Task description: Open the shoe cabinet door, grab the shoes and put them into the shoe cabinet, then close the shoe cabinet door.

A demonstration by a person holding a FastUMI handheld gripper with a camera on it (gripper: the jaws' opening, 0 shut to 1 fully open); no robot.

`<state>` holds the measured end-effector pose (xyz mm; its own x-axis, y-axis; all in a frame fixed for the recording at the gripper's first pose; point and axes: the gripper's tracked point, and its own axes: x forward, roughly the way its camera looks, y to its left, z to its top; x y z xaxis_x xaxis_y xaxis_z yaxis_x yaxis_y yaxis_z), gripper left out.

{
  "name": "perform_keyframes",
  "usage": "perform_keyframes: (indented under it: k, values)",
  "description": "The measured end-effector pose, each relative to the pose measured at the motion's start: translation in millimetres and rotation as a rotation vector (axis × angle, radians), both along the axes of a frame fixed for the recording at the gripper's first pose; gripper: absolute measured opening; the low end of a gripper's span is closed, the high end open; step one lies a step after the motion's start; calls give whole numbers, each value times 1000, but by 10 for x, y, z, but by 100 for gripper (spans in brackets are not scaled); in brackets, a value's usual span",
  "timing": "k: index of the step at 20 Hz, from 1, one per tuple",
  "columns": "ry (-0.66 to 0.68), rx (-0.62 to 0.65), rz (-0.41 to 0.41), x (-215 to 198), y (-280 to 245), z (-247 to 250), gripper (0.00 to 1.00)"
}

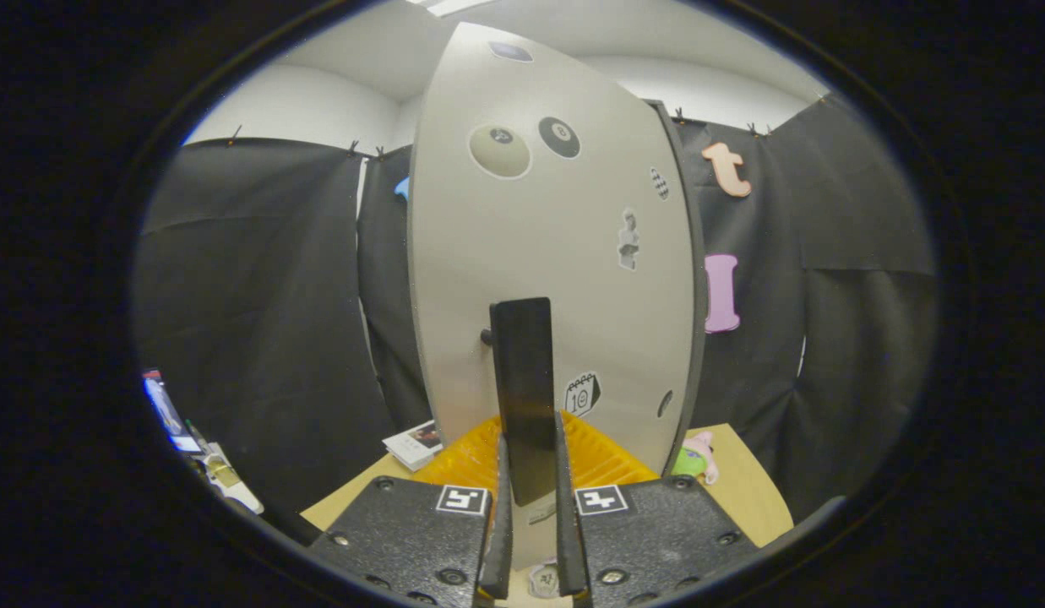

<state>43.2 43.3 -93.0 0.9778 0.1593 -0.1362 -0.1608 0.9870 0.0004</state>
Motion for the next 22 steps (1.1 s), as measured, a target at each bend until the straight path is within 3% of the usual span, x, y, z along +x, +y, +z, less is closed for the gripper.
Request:
perform_keyframes:
  k: [9,15,17,22]
  values:
    - [4,-46,-158,-417,-880,65,13]
    - [5,-50,-317,-582,-1863,60,7]
    - [23,14,-289,-546,-2009,44,4]
    - [23,-1,-258,-528,-2092,44,4]
